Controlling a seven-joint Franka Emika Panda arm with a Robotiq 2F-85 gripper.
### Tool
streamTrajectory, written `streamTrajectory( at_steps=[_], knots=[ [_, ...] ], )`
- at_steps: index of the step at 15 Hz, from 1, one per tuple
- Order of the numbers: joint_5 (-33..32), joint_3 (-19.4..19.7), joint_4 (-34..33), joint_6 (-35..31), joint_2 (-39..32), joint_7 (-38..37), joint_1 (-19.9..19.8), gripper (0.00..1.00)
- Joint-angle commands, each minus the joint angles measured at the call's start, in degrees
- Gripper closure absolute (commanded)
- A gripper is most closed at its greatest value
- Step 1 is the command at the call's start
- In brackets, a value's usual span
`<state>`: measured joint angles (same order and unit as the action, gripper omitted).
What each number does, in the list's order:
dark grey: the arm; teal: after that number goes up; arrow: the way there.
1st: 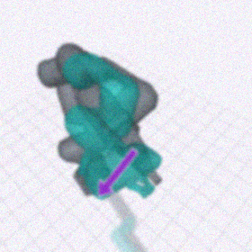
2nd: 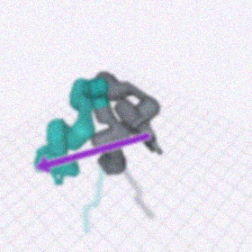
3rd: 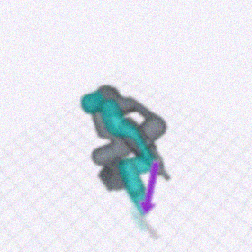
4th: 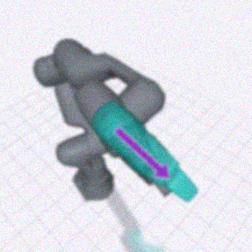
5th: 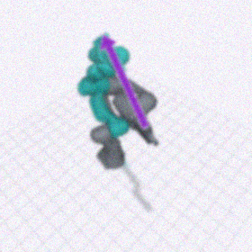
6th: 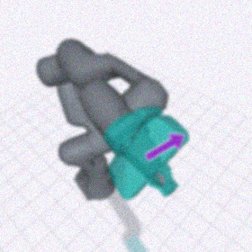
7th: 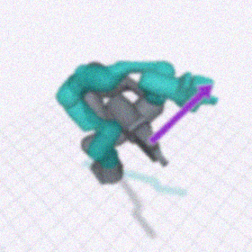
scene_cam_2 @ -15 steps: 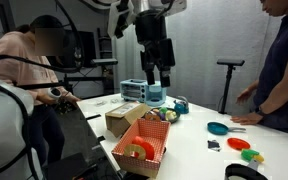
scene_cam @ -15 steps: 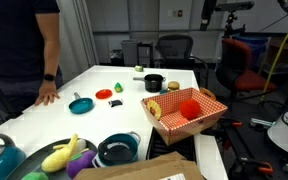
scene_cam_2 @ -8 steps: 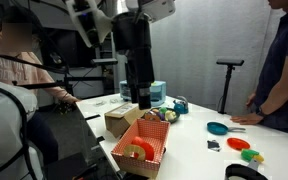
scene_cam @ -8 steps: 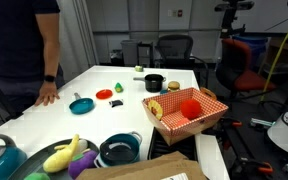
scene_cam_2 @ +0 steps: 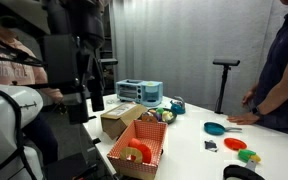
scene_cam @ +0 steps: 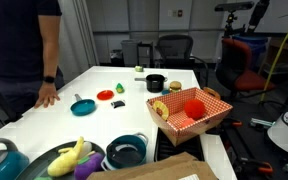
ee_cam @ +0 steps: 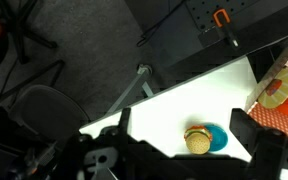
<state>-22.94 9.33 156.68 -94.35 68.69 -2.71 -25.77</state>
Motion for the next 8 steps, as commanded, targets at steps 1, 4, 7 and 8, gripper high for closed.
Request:
streamTrajectory(
  at_steps=[1, 4, 7, 8],
  knots=[
    [-3.8, 1.2, 2.4, 4.7, 11.6, 1.5, 1.5, 0.00],
    [-4.7, 1.3, 1.3, 7.6, 14.6, 1.1, 2.4, 0.00],
    [-5.2, 1.3, 1.1, 9.2, 16.8, 0.5, 3.2, 0.00],
    [-5.0, 1.3, 1.0, 9.8, 17.4, 0.2, 3.5, 0.00]
  ],
)
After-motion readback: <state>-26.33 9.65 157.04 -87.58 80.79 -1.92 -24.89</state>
